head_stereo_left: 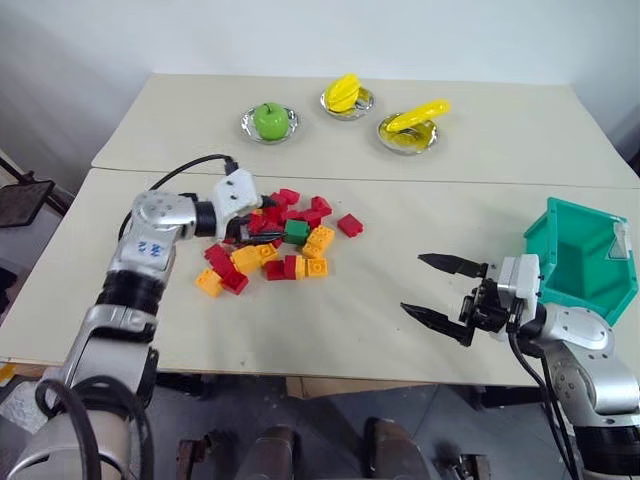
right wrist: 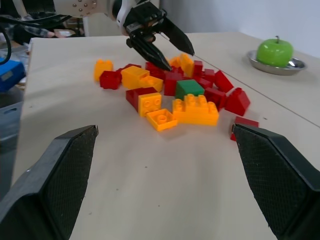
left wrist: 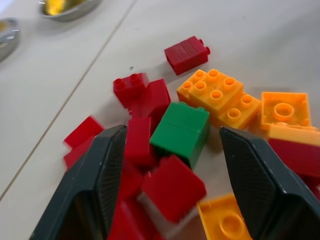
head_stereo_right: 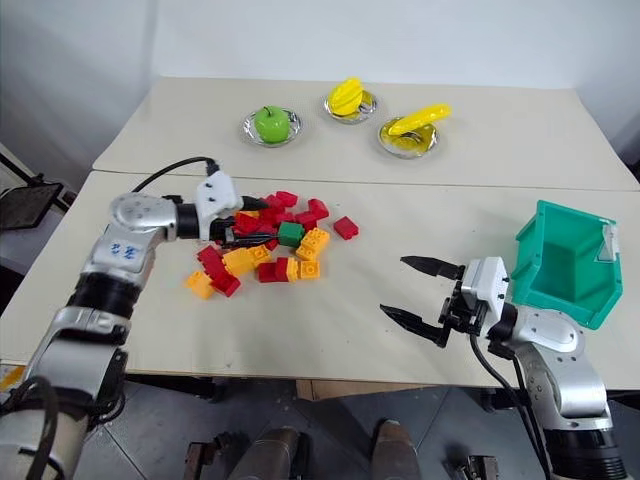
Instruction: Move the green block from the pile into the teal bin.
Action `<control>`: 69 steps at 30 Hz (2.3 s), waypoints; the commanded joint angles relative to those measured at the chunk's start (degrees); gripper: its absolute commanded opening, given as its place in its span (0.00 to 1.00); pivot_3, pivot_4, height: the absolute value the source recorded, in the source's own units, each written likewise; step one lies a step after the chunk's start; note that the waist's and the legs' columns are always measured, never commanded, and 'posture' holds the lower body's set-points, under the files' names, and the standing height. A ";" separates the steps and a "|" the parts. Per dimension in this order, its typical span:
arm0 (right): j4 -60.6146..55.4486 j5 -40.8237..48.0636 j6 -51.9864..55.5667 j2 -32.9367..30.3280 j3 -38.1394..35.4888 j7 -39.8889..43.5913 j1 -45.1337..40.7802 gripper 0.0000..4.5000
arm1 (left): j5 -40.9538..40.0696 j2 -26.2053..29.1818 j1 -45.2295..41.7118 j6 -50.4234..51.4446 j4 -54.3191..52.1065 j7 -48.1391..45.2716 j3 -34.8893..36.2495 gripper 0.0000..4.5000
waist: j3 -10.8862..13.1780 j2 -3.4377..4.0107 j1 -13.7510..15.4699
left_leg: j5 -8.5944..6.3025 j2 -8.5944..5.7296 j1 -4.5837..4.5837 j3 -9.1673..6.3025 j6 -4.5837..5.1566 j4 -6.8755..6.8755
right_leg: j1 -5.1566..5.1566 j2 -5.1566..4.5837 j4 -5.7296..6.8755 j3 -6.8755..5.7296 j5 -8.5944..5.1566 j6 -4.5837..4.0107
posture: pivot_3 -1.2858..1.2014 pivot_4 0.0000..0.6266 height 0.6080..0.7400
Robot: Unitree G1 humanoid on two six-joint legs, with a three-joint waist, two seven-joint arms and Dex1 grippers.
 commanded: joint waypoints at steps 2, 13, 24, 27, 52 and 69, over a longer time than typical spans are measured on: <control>-4.03 0.66 -0.45 0.07 -2.20 -1.99 2.23 1.00 | 3.58 -1.46 -4.81 -4.93 8.62 -2.62 -2.15 0.70 | 0.03 -0.04 -0.06 | 0.00 0.01 0.00 0.02 0.00 0.01 | 0.00 0.00 0.01 -0.01 0.00 0.00 | 0.52 0.24 1.00; -7.03 0.80 -0.65 0.27 -2.45 -4.78 4.91 1.00 | 9.04 -7.64 -10.44 -8.94 20.03 0.44 -3.91 0.70 | 0.10 -0.18 0.58 | 0.01 0.01 -0.02 0.04 0.03 0.08 | 0.01 0.00 0.02 0.00 0.01 0.03 | 0.52 0.24 1.00; -7.54 0.80 -0.77 0.42 -2.21 -5.74 5.21 1.00 | 14.59 -8.20 -14.02 -3.13 25.67 -0.26 -6.19 0.66 | 0.11 -0.20 0.47 | 0.01 0.03 -0.01 0.07 0.03 0.08 | 0.00 0.03 0.05 0.00 0.02 0.04 | 0.52 0.24 1.00; -7.29 0.76 -0.89 0.30 -2.30 -5.62 5.19 1.00 | 14.24 -8.13 -14.22 -2.88 25.66 -1.80 -5.69 0.51 | 0.11 -0.20 0.44 | 0.01 0.03 0.00 0.07 0.03 0.08 | 0.00 0.03 0.06 0.01 0.02 0.04 | 0.52 0.24 1.00; -10.01 1.49 -4.24 2.91 -21.57 -11.39 24.85 1.00 | 11.92 -34.53 -17.06 0.35 22.10 -0.52 -7.82 0.34 | 0.18 -0.37 0.28 | -0.08 0.08 0.04 0.39 0.21 0.08 | 0.03 0.00 -0.10 0.04 0.08 0.16 | 0.52 0.24 1.00; -5.27 4.99 -1.68 -3.59 -24.13 -2.67 27.05 1.00 | -4.45 -25.25 -6.99 -9.09 9.43 -5.25 8.65 0.98 | 0.13 -0.29 0.30 | -0.05 0.14 0.13 0.43 0.24 0.13 | 0.01 -0.02 -0.07 0.16 0.13 0.23 | 0.52 0.24 1.00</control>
